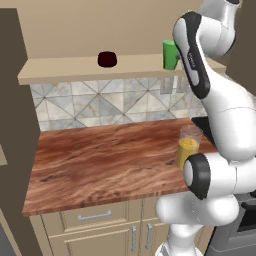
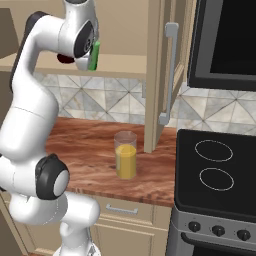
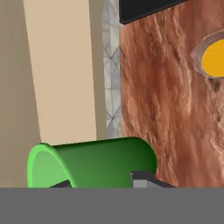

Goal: There is a tray on the dining counter. Grab the cup, mug, and pitcher and place them on the tray. The pitcher may be placed next to the tray if it cannot fit the tray.

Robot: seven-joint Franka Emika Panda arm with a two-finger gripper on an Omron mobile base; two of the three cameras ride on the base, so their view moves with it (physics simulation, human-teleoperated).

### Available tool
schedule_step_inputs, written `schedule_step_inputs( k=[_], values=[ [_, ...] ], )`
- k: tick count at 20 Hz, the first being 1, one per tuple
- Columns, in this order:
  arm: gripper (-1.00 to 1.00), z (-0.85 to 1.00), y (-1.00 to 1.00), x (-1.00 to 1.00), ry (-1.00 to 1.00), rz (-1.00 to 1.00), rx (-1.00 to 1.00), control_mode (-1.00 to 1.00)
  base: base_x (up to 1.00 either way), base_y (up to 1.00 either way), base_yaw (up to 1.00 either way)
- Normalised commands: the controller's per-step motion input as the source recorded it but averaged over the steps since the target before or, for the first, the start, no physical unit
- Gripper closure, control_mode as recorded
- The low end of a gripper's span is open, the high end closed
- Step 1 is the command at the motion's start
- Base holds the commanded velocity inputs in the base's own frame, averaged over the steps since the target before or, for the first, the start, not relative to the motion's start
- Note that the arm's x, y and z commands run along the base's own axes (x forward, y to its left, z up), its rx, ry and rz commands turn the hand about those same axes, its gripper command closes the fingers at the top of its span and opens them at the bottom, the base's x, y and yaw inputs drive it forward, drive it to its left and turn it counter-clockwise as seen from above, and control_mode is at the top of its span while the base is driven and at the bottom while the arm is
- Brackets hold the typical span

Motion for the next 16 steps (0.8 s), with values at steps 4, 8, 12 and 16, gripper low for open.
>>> schedule_step_inputs(
  k=[4,8,12,16],
  values=[
    [1.00,0.00,-0.14,-0.64,0.16,0.00,0.00,-1.00,0.00,0.00,0.00],
    [1.00,-0.06,-0.01,-0.57,0.07,0.00,0.00,-1.00,0.00,0.00,0.00],
    [1.00,-0.24,0.00,-0.62,0.01,0.00,-0.01,-1.00,0.00,0.00,0.00],
    [1.00,-0.26,0.00,-0.53,0.00,0.00,-0.01,-1.00,0.00,0.00,0.00]
  ],
)
